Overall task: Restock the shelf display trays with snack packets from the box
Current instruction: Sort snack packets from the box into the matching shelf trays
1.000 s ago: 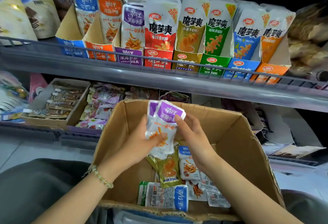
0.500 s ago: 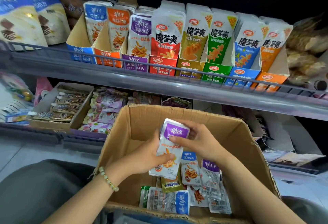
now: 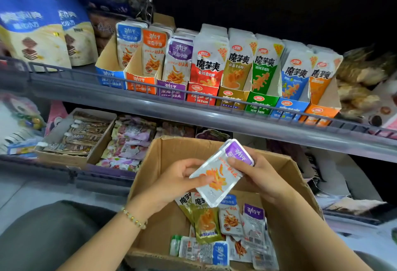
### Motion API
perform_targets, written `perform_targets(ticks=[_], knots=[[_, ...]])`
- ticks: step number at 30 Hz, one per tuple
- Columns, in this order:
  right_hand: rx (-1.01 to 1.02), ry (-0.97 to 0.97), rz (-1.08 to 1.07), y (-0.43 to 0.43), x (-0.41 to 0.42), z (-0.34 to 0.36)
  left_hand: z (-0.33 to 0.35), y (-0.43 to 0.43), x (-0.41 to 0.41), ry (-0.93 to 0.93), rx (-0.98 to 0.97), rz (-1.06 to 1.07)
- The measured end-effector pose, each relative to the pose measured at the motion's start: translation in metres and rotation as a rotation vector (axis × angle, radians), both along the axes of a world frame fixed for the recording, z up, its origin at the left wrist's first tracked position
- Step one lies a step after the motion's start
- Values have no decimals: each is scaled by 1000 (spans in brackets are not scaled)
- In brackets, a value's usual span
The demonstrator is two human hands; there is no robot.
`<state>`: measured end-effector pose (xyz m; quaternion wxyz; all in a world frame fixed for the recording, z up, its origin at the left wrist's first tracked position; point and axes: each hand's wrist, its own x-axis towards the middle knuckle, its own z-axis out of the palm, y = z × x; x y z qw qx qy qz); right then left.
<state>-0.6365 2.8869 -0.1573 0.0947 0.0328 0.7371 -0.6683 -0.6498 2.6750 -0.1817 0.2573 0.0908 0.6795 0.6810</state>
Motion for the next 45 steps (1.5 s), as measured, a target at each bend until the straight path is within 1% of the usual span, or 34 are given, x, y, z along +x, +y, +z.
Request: perform_targets(ticks=[5, 7, 8, 10, 12, 18, 20, 22, 24, 26, 28, 30, 34, 38, 42, 43, 45], knots=[[-237, -97, -51, -9, 0, 27, 17, -4, 5, -84, 268, 101], [-250, -110, -62, -14, -2, 41, 27, -8, 4, -47, 301, 146], [-216, -101, -51, -17, -4, 50, 32, -11, 3, 11, 279, 167], [-76, -42, -7, -23, -10, 69, 43, -17, -2, 123, 234, 221], [51, 38, 14, -30, -18, 92, 54, -24, -10, 178, 253, 278], [205, 246, 36, -61, -52, 156, 100, -43, -47, 307, 365, 323], [266, 320, 20, -71, -69, 176, 113, -52, -66, 390, 361, 323], [323, 397, -9, -79, -89, 196, 119, -63, -84, 515, 267, 351], [377, 438, -20, -87, -110, 213, 118, -74, -102, 650, 87, 412], [417, 440, -22, -97, -129, 226, 112, -85, -118, 800, -181, 454], [482, 450, -18, -107, -148, 232, 105, -93, -131, 952, -479, 442], [592, 467, -5, -115, -165, 233, 96, -97, -142, 1028, -638, 396], [792, 393, 70, -130, -192, 223, 84, -98, -156, 1075, -728, 335], [991, 313, 156, -143, -206, 206, 80, -97, -163, 1092, -732, 347], [1362, 276, 235, -152, -208, 200, 79, -95, -166, 1111, -720, 368], [1408, 274, 239, -153, -209, 199, 78, -95, -167, 1112, -708, 376], [1438, 264, 258, -154, -211, 198, 77, -96, -168, 1110, -690, 390]])
